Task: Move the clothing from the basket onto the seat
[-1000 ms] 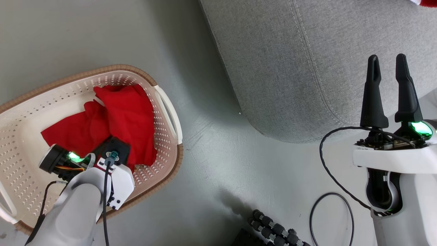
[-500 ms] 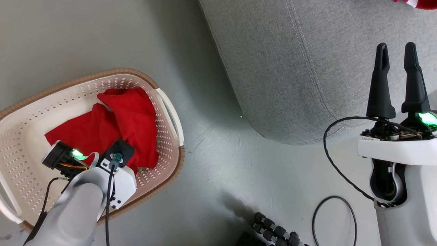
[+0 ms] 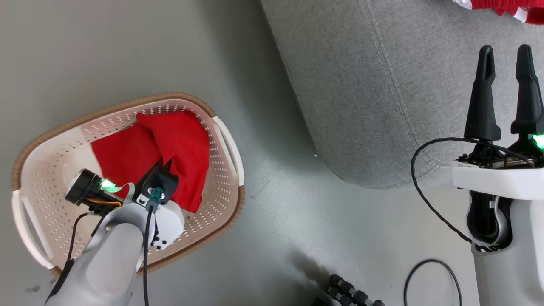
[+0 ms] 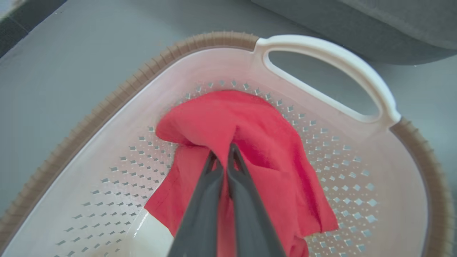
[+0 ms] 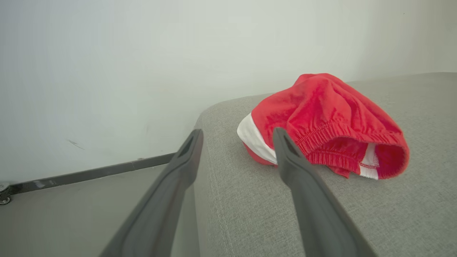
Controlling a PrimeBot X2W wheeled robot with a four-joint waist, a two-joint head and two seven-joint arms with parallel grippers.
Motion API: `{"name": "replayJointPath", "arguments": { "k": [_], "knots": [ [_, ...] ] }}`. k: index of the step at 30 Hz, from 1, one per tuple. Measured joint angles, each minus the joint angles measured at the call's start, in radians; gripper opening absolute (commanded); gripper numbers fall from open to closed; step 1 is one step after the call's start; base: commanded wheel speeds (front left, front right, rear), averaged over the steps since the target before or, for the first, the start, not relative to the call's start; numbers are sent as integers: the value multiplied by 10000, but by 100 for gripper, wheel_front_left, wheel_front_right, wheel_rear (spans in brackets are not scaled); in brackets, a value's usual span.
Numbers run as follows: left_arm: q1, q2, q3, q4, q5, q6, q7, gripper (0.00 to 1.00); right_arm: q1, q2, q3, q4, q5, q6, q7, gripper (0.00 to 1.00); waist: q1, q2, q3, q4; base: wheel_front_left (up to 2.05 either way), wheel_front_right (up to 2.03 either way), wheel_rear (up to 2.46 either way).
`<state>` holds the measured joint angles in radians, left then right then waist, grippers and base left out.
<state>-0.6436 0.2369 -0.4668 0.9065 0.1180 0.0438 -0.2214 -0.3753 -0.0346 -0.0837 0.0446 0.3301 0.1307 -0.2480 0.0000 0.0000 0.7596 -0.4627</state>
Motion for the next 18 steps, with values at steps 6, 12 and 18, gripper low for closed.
{"name": "replayJointPath", "arguments": {
  "k": [6, 12, 18],
  "knots": [
    [11, -245, 19, -326, -142, 169, -128, 0, -6, -2, -52, -2, -336, 0, -2, 100, 0, 0, -287, 348, 0, 0, 0],
    [37, -531, 88, -769, -311, 280, -215, 0, -208, -4, -50, -12, -617, 0, -12, 100, 0, 0, -594, 760, 0, 0, 0],
    [117, -727, 194, -1350, -508, 428, -255, 0, -209, -17, -86, -6, -947, 0, -13, 100, 0, 0, -934, 1203, 0, 0, 0]
  ]
}}
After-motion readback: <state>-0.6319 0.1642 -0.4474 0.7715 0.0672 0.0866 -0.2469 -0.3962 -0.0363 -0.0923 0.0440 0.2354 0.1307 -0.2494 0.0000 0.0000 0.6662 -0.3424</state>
